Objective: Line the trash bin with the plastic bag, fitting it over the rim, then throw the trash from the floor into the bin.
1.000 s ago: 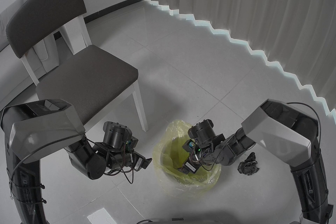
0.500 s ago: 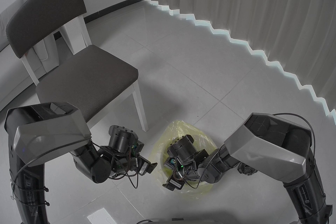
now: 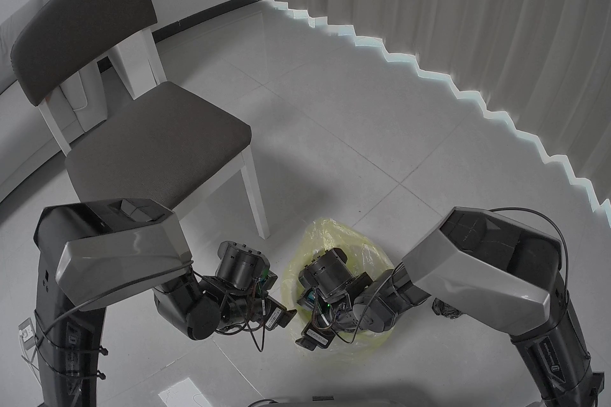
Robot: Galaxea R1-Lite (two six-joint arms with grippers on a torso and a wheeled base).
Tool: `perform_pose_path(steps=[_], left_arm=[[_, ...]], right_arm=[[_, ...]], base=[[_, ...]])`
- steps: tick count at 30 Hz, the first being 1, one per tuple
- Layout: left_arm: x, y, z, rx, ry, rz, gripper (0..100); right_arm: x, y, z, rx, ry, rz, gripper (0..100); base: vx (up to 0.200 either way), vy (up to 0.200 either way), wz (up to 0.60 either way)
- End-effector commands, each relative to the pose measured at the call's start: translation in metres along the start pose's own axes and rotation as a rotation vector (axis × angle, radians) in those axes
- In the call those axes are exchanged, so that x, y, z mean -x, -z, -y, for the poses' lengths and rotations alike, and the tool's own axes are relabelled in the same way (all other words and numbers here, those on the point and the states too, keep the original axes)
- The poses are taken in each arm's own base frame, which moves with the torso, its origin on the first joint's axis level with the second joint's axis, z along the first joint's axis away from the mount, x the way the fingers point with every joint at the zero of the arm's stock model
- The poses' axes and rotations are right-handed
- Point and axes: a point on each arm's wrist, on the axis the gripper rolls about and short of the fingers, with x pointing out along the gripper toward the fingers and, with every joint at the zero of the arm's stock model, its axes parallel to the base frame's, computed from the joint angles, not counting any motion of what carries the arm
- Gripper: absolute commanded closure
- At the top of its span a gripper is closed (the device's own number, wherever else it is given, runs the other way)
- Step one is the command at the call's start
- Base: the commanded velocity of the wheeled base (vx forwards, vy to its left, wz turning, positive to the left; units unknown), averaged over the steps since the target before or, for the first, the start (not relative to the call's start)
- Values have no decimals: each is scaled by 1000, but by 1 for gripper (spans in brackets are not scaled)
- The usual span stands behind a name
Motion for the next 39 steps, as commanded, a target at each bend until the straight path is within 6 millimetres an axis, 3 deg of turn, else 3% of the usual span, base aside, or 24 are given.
perform_pose_path(steps=[1, 6, 10, 13, 18, 27, 32, 39], left_arm=[[-20, 3, 1, -8, 4, -35, 0], [-32, -5, 0, -11, 8, -77, 0], [-32, -9, -1, -15, 12, -94, 0], [-29, -7, -3, -12, 10, -106, 0], [-24, -1, -3, -12, 12, -128, 0], [-26, 4, -13, -23, 1, -146, 0], [-31, 6, -14, -22, 2, -161, 0], [-59, -16, -21, -17, 20, -212, 0]], right_arm=[[12, -2, -3, 6, -10, 11, 0], [45, -5, -4, 9, -7, 55, 0], [75, -9, 11, -18, 22, 112, 0], [106, -12, 42, -79, 69, 174, 0], [138, -4, 90, -208, 110, 245, 0], [161, 32, 158, -366, 200, 258, 0], [165, 56, 180, -429, 219, 237, 0], [178, 99, 205, -528, 277, 187, 0]], base=[[0, 0, 0], [0, 0, 0], [0, 0, 0], [0, 0, 0], [0, 0, 0], [0, 0, 0], [0, 0, 0], [0, 0, 0]])
